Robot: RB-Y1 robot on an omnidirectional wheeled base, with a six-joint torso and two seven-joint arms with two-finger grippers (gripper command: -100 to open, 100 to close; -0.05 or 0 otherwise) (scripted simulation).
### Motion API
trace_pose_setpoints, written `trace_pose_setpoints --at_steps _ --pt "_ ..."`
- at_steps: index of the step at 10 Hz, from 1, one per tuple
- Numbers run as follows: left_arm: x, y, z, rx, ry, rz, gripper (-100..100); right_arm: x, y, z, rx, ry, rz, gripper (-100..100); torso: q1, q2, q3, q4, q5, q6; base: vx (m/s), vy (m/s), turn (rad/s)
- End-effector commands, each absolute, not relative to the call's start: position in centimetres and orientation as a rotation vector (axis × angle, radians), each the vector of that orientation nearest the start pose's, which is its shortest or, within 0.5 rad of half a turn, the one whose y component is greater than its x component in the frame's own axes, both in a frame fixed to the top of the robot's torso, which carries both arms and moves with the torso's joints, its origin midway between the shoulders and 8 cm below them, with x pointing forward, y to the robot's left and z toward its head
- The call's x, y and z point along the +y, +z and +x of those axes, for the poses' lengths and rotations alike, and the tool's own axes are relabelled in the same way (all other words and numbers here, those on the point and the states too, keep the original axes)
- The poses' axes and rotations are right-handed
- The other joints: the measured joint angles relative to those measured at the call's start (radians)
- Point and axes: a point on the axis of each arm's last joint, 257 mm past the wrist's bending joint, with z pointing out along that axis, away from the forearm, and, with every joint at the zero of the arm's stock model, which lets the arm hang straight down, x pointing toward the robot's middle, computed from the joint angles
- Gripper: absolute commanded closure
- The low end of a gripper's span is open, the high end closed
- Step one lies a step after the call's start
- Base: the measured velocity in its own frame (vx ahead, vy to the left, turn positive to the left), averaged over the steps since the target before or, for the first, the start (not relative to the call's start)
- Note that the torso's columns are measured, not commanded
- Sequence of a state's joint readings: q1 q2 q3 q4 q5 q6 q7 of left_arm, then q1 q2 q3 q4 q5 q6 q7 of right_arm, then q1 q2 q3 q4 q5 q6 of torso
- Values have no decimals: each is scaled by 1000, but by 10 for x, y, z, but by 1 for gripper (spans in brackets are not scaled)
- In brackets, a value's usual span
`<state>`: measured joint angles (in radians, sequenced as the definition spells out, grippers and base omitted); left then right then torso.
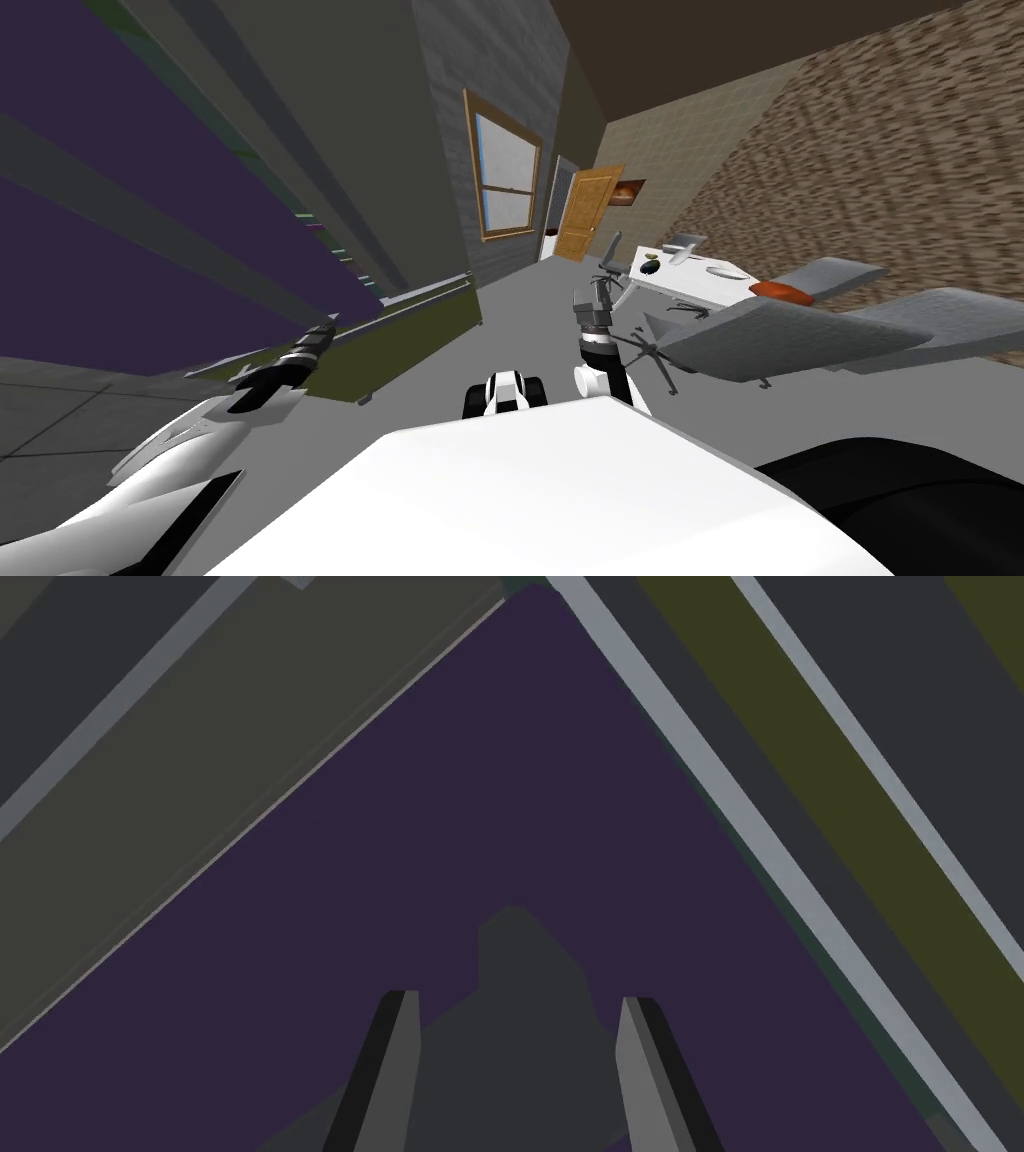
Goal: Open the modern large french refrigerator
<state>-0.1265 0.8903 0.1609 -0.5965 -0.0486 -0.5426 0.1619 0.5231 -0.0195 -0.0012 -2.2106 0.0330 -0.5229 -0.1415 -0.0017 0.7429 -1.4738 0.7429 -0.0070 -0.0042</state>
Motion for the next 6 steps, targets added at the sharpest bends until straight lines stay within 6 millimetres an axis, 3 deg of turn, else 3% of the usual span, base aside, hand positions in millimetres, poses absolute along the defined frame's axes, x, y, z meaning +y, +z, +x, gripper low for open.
trace_pose_setpoints --at_steps 1,3,4,6 --pt "708 -214 438 1361 -387 -929 100 -279 -10 351 655 1388 736 0 -2 -2 -1 -1 0 1 -128 34 -38" --pt "688 -214 442 1398 -442 -878 100 -279 -10 351 655 1388 737 0 -2 -10 -7 -4 1 5 -144 105 -33" --pt "688 -214 442 1398 -442 -878 100 -279 -10 351 655 1388 736 0 3 -5 -3 -2 2 6 -161 115 -72" --pt "670 -212 446 1429 -493 -826 100 -279 -10 351 655 1388 737 0 4 -3 -1 -1 2 -1 -147 103 -46"
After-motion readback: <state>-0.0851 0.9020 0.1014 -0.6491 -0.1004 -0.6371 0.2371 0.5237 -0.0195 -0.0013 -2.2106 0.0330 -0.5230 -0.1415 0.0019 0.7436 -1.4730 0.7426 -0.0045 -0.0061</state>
